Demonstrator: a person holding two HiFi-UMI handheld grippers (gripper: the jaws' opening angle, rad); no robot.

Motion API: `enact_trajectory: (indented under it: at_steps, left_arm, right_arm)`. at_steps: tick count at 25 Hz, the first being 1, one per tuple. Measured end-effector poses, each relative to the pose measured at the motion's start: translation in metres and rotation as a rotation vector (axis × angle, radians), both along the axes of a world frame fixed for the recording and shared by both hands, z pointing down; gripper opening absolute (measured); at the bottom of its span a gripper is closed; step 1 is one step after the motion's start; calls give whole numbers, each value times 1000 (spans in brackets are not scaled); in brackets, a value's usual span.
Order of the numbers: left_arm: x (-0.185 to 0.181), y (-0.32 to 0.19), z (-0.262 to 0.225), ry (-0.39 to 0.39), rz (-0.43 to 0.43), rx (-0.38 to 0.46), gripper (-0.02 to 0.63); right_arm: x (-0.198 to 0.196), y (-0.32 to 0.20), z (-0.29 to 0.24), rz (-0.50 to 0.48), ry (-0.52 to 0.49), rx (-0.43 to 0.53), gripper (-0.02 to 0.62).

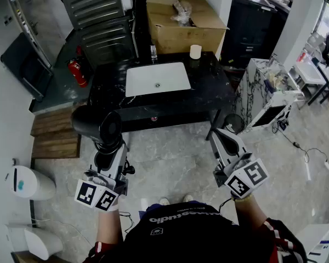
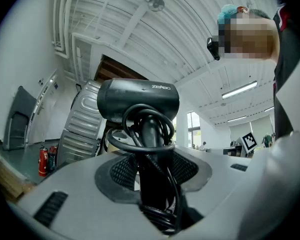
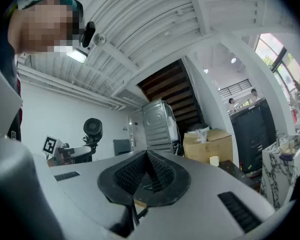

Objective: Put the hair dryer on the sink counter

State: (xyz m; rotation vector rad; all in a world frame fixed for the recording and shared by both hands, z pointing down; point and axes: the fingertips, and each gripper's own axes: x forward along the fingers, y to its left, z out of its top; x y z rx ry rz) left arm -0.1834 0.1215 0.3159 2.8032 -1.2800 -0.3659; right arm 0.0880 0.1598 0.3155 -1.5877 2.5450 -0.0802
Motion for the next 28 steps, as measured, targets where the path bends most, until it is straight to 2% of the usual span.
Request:
enact_trajectory:
  at_steps: [10, 15, 20, 28]
  left_arm:
    - [7, -4, 3, 17, 2, -17, 189]
    - [10, -4, 1, 21, -1, -18, 189]
    - [12, -4, 3, 38, 2, -27, 189]
    - [26, -4, 0, 36, -14, -23, 189]
  right_arm:
    - [1, -2, -3, -1, 1, 16, 37]
    - [6, -1, -11, -16, -57, 43, 40]
    - [11, 0, -3, -17, -35, 19, 40]
    - [31, -1, 6, -27, -67, -9, 40]
